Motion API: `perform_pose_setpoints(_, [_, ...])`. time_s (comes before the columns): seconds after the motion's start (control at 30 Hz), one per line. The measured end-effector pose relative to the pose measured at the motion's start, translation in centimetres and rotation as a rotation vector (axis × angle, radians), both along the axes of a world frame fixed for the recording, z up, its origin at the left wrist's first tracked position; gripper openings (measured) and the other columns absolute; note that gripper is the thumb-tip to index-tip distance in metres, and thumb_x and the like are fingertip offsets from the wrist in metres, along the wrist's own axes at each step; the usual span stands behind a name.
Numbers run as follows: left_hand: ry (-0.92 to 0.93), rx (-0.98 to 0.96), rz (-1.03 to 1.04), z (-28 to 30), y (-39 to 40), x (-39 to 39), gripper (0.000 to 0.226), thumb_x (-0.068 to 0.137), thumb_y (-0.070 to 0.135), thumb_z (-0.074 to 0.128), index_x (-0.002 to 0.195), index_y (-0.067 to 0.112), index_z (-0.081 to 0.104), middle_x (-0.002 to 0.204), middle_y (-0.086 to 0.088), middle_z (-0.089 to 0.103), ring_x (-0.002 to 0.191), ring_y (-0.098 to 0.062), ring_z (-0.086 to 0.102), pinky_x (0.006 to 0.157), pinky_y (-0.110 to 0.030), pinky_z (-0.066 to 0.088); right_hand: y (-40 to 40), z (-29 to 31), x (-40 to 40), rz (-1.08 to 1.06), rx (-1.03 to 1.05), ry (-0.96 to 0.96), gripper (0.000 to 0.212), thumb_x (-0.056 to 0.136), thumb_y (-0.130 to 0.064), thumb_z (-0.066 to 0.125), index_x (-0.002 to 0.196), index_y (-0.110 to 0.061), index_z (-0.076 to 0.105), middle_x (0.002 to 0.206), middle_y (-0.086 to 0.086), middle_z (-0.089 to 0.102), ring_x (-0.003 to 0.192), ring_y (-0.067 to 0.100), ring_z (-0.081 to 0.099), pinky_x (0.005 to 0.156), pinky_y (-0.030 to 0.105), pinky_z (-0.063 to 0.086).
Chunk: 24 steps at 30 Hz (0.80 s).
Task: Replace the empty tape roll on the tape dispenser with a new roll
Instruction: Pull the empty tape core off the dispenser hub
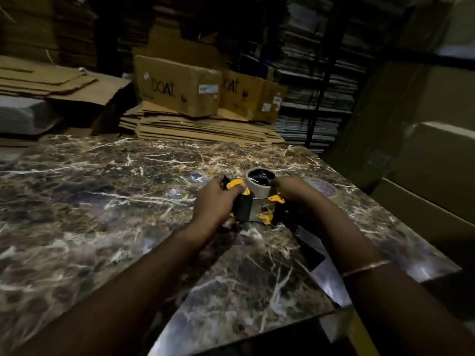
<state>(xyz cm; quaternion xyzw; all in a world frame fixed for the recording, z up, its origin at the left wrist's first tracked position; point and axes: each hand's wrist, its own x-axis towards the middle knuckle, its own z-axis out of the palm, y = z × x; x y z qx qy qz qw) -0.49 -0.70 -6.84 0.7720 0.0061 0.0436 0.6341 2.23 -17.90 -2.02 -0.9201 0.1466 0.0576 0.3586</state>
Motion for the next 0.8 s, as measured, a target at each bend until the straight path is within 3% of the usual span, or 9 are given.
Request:
perform_pose_setpoints(0.1, [-0.004, -0.065, 0.080, 0.4, 0.5, -1.6, 0.021, 0.075, 0.045, 0.074, 0.067, 0.032, 0.059, 0.097, -0.006, 0.072, 0.093, -0.034, 0.068, 0.082, -0.057, 0.057, 1.1, 0.1, -1.2, 0.076, -0.098, -0.010, 0.037, 0.099, -0.012, 0.050, 0.133, -0.003, 0.060, 0.127, 0.013, 0.061, 0.086, 0.022, 0.057, 0.057, 0.026, 0.041])
perform_pose_setpoints(0.2, [-0.010, -0.070, 0.139, 0.7, 1.2, -3.3, 0.025, 0.074, 0.045, 0.072, 0.065, 0.027, 0.057, 0.091, -0.007, 0.070, 0.090, -0.034, 0.068, 0.079, -0.053, 0.057, 2.5, 0.8, -3.0, 0.058, -0.090, -0.038, 0.030, 0.099, -0.015, 0.053, 0.123, 0.002, 0.063, 0.109, 0.016, 0.060, 0.073, 0.020, 0.052, 0.057, 0.030, 0.038])
perform_pose_setpoints(0.3, [0.003, -0.074, 0.175, 0.5, 2.2, -4.5, 0.028, 0.068, 0.044, 0.070, 0.074, 0.017, 0.064, 0.086, -0.009, 0.070, 0.084, -0.035, 0.068, 0.067, -0.050, 0.054, 3.8, 0.7, -3.7, 0.000, 0.055, -0.051, 0.031, 0.095, -0.020, 0.061, 0.117, 0.001, 0.065, 0.100, 0.014, 0.059, 0.062, 0.017, 0.050, 0.051, 0.028, 0.037])
perform_pose_setpoints(0.37, [-0.008, -0.099, 0.211, 0.4, 3.1, -4.9, 0.033, 0.064, 0.045, 0.071, 0.081, 0.017, 0.068, 0.086, -0.009, 0.071, 0.081, -0.034, 0.069, 0.064, -0.053, 0.057, 4.3, 0.3, -3.4, -0.019, 0.146, -0.047, 0.035, 0.091, -0.021, 0.065, 0.115, 0.003, 0.064, 0.100, 0.015, 0.061, 0.063, 0.019, 0.052, 0.052, 0.028, 0.039])
perform_pose_setpoints(0.47, [-0.033, -0.093, 0.265, 0.7, 4.4, -5.1, 0.026, 0.071, 0.038, 0.079, 0.084, 0.018, 0.069, 0.089, -0.006, 0.072, 0.080, -0.029, 0.069, 0.064, -0.047, 0.057, 5.6, 0.5, -3.0, 0.005, 0.176, -0.032, 0.020, 0.094, -0.020, 0.063, 0.099, -0.001, 0.061, 0.088, 0.011, 0.058, 0.073, 0.024, 0.055, 0.060, 0.032, 0.042])
perform_pose_setpoints(0.53, [-0.063, -0.081, 0.285, 0.5, 5.3, -4.5, 0.020, 0.076, 0.033, 0.080, 0.081, 0.020, 0.065, 0.089, -0.004, 0.071, 0.080, -0.027, 0.068, 0.068, -0.046, 0.057, 6.2, 0.4, -2.4, 0.049, 0.180, -0.012, 0.021, 0.095, -0.020, 0.060, 0.103, -0.001, 0.060, 0.081, 0.008, 0.055, 0.071, 0.022, 0.053, 0.059, 0.031, 0.039])
perform_pose_setpoints(0.6, [-0.086, -0.061, 0.312, 0.3, 5.9, -3.8, 0.028, 0.073, 0.035, 0.080, 0.090, 0.019, 0.066, 0.093, -0.004, 0.071, 0.084, -0.028, 0.069, 0.073, -0.048, 0.059, 6.7, 0.2, -1.2, 0.074, 0.221, -0.023, 0.029, 0.094, -0.020, 0.062, 0.113, 0.002, 0.060, 0.084, 0.009, 0.057, 0.071, 0.021, 0.054, 0.060, 0.031, 0.042])
perform_pose_setpoints(0.7, [-0.070, -0.138, 0.350, 0.3, 6.8, -2.5, 0.038, 0.074, 0.033, 0.081, 0.107, 0.017, 0.068, 0.101, -0.003, 0.070, 0.091, -0.026, 0.067, 0.081, -0.048, 0.058, 7.7, -0.1, 0.1, 0.090, 0.301, -0.035, 0.026, 0.094, -0.019, 0.062, 0.108, 0.002, 0.055, 0.088, 0.011, 0.057, 0.084, 0.025, 0.058, 0.073, 0.037, 0.047])
perform_pose_setpoints(0.8, [-0.076, -0.229, 0.327, 0.8, 7.8, -0.9, 0.021, 0.080, 0.014, 0.077, 0.097, 0.012, 0.064, 0.090, -0.004, 0.067, 0.078, -0.020, 0.062, 0.064, -0.033, 0.050, 8.5, -0.7, 1.8, 0.115, 0.351, -0.043, 0.026, 0.096, -0.021, 0.060, 0.110, 0.000, 0.062, 0.092, 0.013, 0.060, 0.078, 0.023, 0.053, 0.071, 0.034, 0.039])
